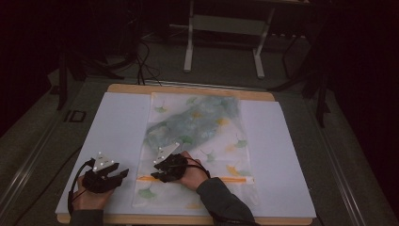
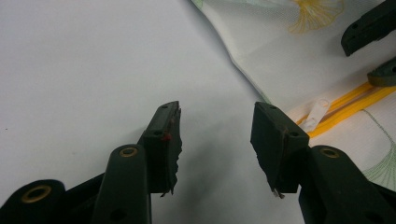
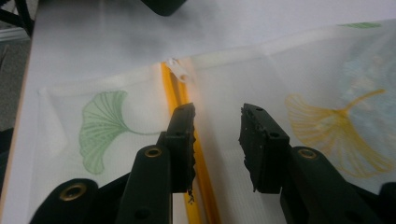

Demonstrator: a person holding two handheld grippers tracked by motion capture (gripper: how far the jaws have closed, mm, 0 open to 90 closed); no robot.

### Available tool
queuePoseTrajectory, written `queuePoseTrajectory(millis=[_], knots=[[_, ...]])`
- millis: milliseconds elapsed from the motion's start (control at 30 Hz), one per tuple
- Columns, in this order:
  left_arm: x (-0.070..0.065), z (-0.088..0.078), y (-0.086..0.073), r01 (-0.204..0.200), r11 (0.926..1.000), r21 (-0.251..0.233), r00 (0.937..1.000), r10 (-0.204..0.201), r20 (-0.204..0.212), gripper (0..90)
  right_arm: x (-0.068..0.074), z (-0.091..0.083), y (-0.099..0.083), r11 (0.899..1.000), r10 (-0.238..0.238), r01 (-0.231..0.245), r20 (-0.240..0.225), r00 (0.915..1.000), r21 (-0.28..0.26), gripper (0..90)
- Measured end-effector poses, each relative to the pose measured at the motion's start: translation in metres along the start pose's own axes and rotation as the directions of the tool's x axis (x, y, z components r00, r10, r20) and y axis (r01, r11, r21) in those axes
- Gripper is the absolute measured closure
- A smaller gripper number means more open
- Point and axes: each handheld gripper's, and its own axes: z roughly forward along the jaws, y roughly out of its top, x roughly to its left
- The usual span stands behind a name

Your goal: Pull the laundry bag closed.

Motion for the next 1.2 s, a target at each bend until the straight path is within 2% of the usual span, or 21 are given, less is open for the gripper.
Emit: queuePoseTrajectory(millis=[333, 567, 967, 1167, 1200], knots=[[-0.001, 0.0, 0.0, -0.008, 1.0, 0.004, 1.0, 0.008, -0.001, 53.4, 0.006, 0.009, 0.003, 1.0, 0.004, -0.004, -0.019, 0.9998, -0.014, 64.4], [0.0, 0.0, 0.0, -0.008, 1.0, 0.003, 0.9999, 0.008, -0.006, 53.5, 0.009, 0.016, 0.005, 1.0, -0.008, 0.008, -0.039, 0.9992, -0.001, 64.7], [0.0, 0.0, 0.0, -0.008, 1.0, 0.002, 1.0, 0.008, -0.005, 53.5, 0.013, 0.025, 0.016, 1.0, -0.021, 0.021, -0.046, 0.9987, 0.007, 68.0], [0.0, 0.0, 0.0, -0.008, 1.0, 0.0, 1.0, 0.008, -0.003, 53.2, 0.016, 0.03, 0.018, 0.999, -0.036, 0.038, -0.055, 0.9978, 0.021, 76.0], [0.0, 0.0, 0.0, -0.008, 1.0, 0.001, 1.0, 0.008, -0.004, 53.3, 0.017, 0.028, 0.018, 0.998, -0.053, 0.055, -0.056, 0.997, 0.021, 78.8]])
